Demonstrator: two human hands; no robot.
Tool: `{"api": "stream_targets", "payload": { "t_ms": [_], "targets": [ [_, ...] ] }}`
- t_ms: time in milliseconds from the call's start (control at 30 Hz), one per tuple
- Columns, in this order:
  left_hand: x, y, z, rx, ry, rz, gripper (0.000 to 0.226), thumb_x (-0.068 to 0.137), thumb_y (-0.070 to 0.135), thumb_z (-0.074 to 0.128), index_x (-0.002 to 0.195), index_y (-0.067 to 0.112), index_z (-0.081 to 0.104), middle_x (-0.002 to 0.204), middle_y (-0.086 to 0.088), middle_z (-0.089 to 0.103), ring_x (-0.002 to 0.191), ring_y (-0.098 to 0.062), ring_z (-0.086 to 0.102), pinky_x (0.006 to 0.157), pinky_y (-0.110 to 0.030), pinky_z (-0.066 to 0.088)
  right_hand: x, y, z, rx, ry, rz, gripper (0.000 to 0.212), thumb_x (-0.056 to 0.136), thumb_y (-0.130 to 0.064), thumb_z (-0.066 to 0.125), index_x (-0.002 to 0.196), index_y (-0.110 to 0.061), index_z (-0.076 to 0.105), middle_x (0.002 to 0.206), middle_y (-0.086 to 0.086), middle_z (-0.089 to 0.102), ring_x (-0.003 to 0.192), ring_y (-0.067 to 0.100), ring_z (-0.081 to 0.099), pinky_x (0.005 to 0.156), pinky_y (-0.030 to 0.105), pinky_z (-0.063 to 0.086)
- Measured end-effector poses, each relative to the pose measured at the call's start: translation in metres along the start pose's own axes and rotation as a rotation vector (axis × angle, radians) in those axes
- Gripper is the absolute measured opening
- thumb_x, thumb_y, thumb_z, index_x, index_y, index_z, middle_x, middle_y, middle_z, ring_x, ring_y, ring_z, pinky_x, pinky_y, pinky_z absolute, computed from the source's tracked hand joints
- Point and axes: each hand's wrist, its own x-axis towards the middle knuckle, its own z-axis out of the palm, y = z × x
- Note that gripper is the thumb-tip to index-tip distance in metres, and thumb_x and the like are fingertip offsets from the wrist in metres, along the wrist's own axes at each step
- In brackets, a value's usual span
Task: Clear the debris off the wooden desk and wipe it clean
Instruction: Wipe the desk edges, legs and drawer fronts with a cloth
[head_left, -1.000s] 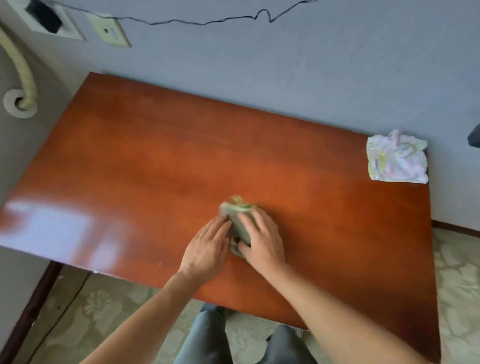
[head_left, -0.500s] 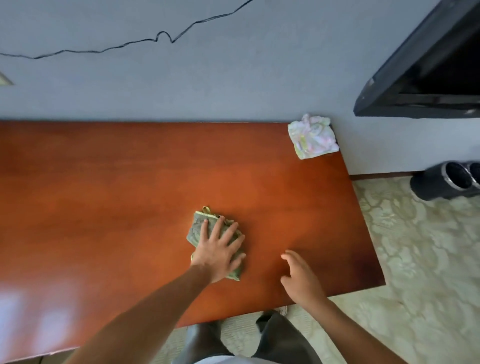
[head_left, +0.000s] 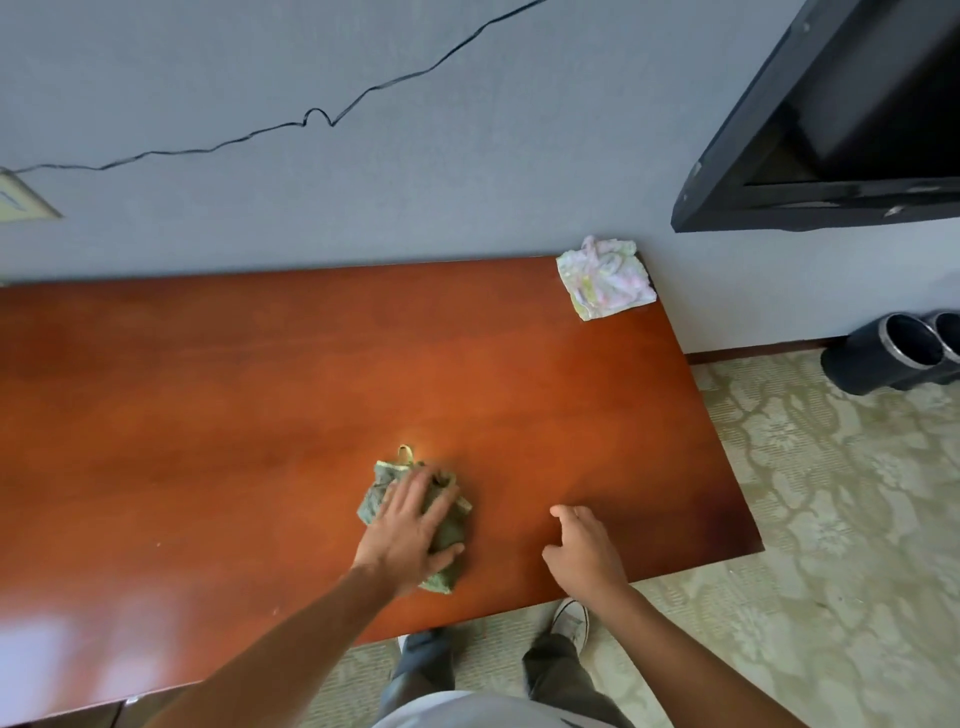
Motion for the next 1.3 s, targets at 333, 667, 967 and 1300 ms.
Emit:
{"api": "stream_targets", "payload": {
  "t_ms": [333, 667, 967, 1300],
  "targets": [
    [0.036, 0.041, -0.032, -0.098, -0.089, -0.526, 0.088, 0.081, 0.067, 0.073, 0.15, 0.024, 0.039, 0.132, -0.012, 0.046, 0.12, -0.034, 0.048, 0.088, -0.045, 0.055, -0.003, 0.029, -0.031, 0.068, -0.219, 0.017, 0.054, 0.097, -0.022, 0.054, 0.151, -0.029, 0.047, 0.142, -0.007, 0.059, 0.127, 0.015, 0.057, 0.104, 0.034, 0.05],
    [0.103, 0.153, -0.074, -0.908, -0.04, -0.44, 0.086, 0.079, 0.076, 0.069, 0.148, 0.035, 0.037, 0.133, 0.004, 0.047, 0.127, -0.018, 0.048, 0.108, -0.044, 0.046, 0.044, 0.048, -0.115, 0.883, -0.496, -0.014, 0.057, 0.092, -0.04, 0.078, 0.142, -0.032, 0.052, 0.131, -0.003, 0.066, 0.12, 0.017, 0.064, 0.097, 0.038, 0.056],
    [0.133, 0.171, -0.103, -0.884, -0.114, -0.357, 0.075, 0.078, 0.043, 0.079, 0.145, 0.042, 0.046, 0.127, 0.003, 0.051, 0.123, -0.02, 0.052, 0.105, -0.039, 0.048, 0.077, 0.077, -0.168, 0.872, -0.255, -0.199, 0.025, 0.094, -0.011, 0.076, 0.118, -0.014, 0.072, 0.102, -0.001, 0.08, 0.092, 0.013, 0.077, 0.076, 0.029, 0.063],
    [0.14, 0.222, -0.095, -0.235, -0.072, -0.32, 0.03, 0.097, 0.043, 0.066, 0.105, 0.015, 0.057, 0.11, 0.001, 0.052, 0.106, -0.024, 0.049, 0.089, -0.036, 0.045, 0.103, 0.132, -0.17, 0.032, 0.134, -0.232, 0.05, 0.097, -0.041, 0.064, 0.144, -0.025, 0.056, 0.138, -0.001, 0.061, 0.127, 0.024, 0.057, 0.104, 0.039, 0.049]
  ]
}}
